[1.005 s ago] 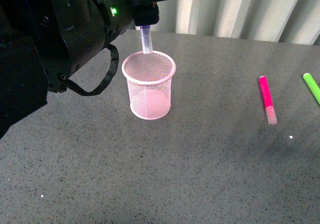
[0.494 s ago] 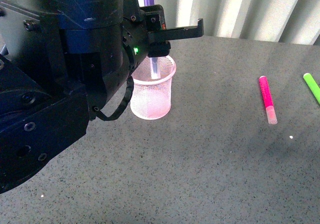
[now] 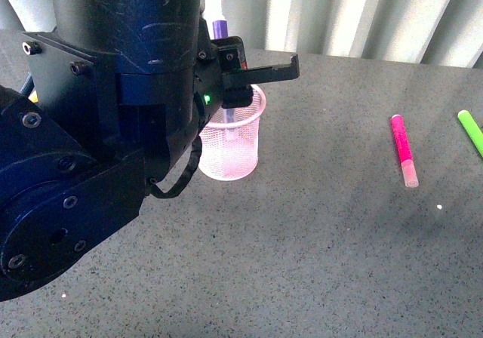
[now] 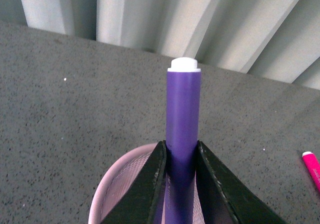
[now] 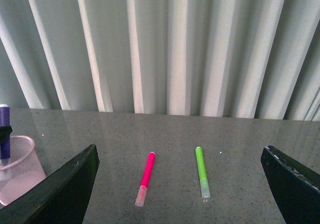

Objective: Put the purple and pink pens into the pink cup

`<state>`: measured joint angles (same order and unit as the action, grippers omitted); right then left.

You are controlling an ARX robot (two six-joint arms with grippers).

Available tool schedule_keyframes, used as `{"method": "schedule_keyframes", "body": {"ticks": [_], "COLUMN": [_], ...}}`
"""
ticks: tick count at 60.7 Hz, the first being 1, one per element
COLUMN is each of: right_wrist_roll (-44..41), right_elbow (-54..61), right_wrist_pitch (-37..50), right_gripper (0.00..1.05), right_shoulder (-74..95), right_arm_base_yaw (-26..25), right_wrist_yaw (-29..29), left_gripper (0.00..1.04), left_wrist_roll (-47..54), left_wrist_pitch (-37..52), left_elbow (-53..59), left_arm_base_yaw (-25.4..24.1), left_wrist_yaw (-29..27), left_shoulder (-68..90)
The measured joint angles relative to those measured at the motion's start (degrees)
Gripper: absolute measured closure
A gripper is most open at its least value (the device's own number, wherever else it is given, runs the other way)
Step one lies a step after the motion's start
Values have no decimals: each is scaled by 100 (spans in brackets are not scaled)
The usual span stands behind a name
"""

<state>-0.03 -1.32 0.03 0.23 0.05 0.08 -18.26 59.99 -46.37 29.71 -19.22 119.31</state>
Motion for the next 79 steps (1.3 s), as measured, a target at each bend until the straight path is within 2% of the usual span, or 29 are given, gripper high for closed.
{"method": "schedule_keyframes", "body": {"ticks": [14,24,28,36,47,50,53,57,61,65,73,75,79], "right_wrist_roll": [0,0,0,0,0,0,0,0,0,0,0,0,0], "right_elbow": [0,0,0,0,0,0,0,0,0,0,0,0,0], "right_wrist_pitch": [0,0,0,0,0,0,0,0,0,0,0,0,0], "right_gripper": [7,7,7,7,7,7,7,7,7,7,7,7,7], "right_shoulder": [0,0,0,0,0,0,0,0,2,2,0,0,0], "right_arm_base_yaw": [0,0,0,0,0,0,0,2,0,0,0,0,0], "right_wrist_yaw": [0,0,0,2,-11,-9,-9,-2,2,-7,-2,-2,-4], "left_gripper": [46,17,5,7,7,12,21,31,48,66,91,100,101], "left_wrist_roll": [-28,304,525,953,1154,1314,1512,1617,1696,1720,1744,1762,1781], "left_wrist_pitch": [-824,-2190,-3008,-4041,-4105,-3427,-2033,-769,400,398,68,-66,-350], "left_elbow": [326,664,879,1458,1576,1766,2205,2732,3206,3571,3912,4000,4151], "left_arm_base_yaw": [-129,-422,-658,-1104,-1209,-1185,-1209,-1329,-1567,-1779,-2009,-2079,-2205], "left_wrist_yaw": [313,564,756,1051,1080,748,413,435,551,750,994,1069,1187], "left_shoulder": [-741,-1880,-2461,-3663,-4120,-3969,-3816,-3827,-3974,-4406,-5040,-5276,-5705]}}
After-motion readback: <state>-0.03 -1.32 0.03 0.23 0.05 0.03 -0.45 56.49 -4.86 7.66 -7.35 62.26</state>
